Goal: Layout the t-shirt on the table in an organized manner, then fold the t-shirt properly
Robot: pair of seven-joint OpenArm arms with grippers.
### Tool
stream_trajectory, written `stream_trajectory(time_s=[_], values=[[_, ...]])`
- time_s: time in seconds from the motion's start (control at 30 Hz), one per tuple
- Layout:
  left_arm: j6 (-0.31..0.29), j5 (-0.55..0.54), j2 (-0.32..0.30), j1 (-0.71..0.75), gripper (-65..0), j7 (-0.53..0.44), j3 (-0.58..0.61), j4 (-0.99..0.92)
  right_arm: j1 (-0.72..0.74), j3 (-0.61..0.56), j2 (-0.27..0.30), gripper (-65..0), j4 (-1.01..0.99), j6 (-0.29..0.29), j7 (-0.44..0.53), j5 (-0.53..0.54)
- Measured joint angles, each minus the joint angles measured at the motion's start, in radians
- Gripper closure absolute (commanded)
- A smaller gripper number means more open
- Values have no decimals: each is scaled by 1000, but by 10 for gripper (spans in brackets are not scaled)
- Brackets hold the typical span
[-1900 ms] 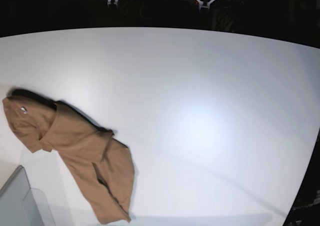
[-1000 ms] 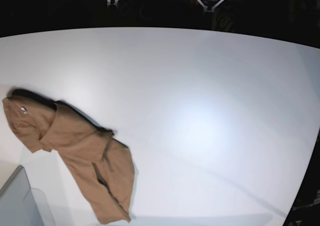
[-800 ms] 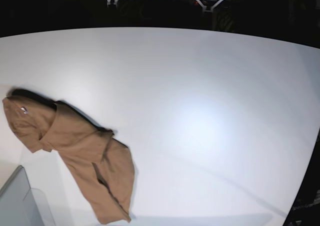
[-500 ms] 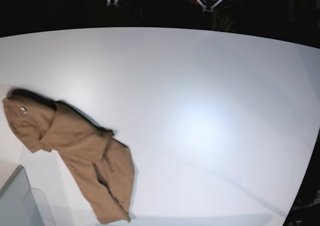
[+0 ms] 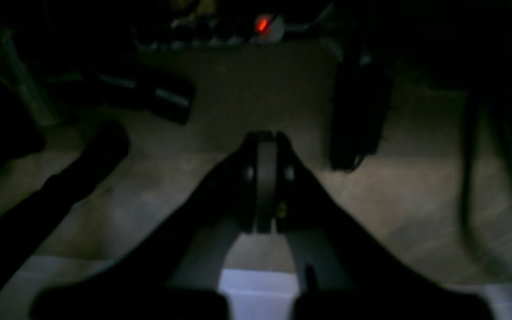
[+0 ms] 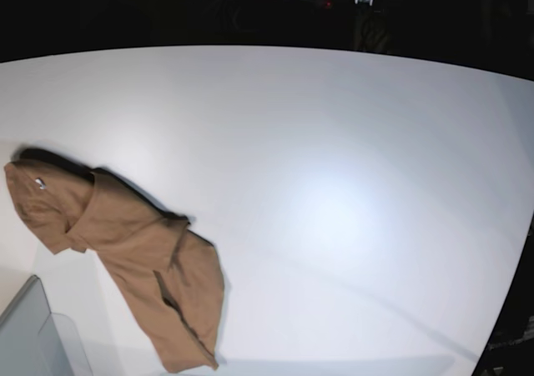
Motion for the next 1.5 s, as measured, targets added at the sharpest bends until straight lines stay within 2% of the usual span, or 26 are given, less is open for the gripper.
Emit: stream_trajectory(time_s=[0.3, 0.47, 0.67, 0.83, 0.93, 1.07, 1.27, 1.33, 1.5], values=[[3, -3, -86, 281, -1, -6, -3, 529, -293, -3, 21, 0, 507, 0, 9, 0], [6, -4, -116, 459, -1, 19, -3, 812, -461, 0, 50, 0, 804, 0, -34, -1], [7, -4, -127, 571, -1, 2, -3, 1112, -569, 62, 64, 0, 1131, 8, -127, -1], [4, -3, -138, 624, -1, 18, -3, 1276, -605, 89, 64, 0, 1309, 7, -143, -1], [7, -4, -138, 621, -1, 9, -3, 1351, -589, 85, 64, 0, 1389, 8, -142, 0], [6, -4, -132, 597, -3, 21, 2, 1365, -490, 76, 64, 0, 1414, 8, -143, 0], [6, -4, -85, 546, -3, 6, -7, 1399, -296, -8, 61, 0, 1410, 8, -252, 0], [5, -4, -85, 558, -4, 19, -12, 1395, -204, -40, 64, -47, 1410, 8, -309, 0], [5, -4, -80, 518, -4, 13, -31, 1394, 45, -53, 62, -215, 1409, 8, -532, 0]])
